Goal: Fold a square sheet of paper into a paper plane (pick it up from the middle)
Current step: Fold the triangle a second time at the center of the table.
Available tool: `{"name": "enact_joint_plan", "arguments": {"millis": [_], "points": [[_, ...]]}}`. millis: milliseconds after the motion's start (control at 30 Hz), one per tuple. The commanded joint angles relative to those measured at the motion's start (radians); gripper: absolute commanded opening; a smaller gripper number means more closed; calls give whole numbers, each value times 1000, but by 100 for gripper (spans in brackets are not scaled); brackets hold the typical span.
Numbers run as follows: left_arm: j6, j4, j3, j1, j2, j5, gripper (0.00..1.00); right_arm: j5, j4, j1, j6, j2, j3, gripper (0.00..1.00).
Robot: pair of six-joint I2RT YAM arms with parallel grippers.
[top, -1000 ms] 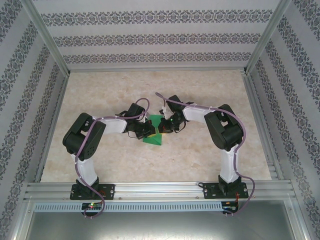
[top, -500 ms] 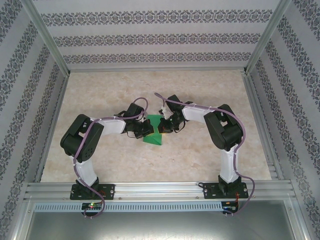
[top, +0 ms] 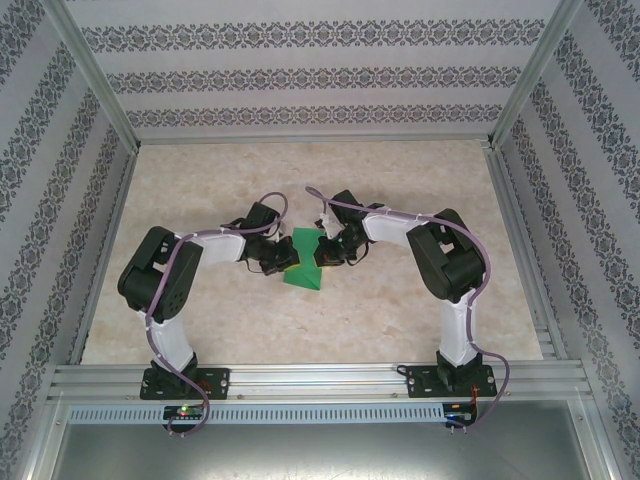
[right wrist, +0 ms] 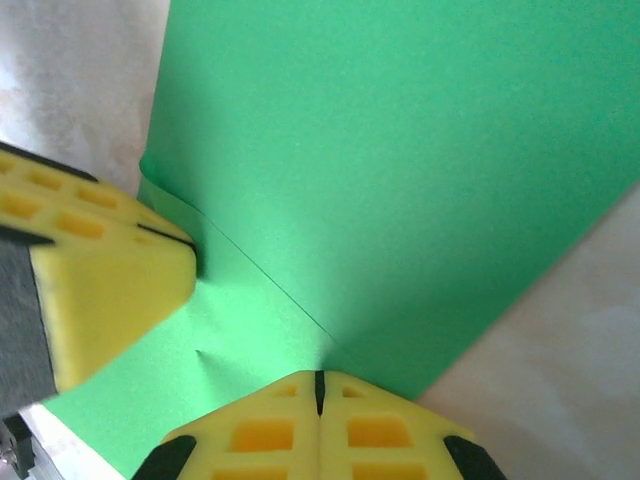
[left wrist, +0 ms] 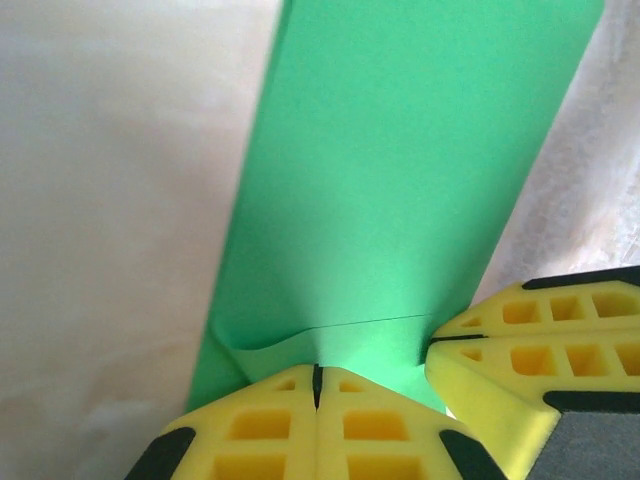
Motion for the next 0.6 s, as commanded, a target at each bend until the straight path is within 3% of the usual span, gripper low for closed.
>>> {"name": "enact_joint_plan", "arguments": {"millis": [0,233,567], "points": [[54,-151,3,72,17,-128,1,158,-94,-2,-31,57,-37,3],[124,-230,78,78,-43,-179,1,160,-96,1,-30,51,-40,3],[142,-133,67,-7,-94,-77,1,159,-97,6,-28,55,-34,4]]}}
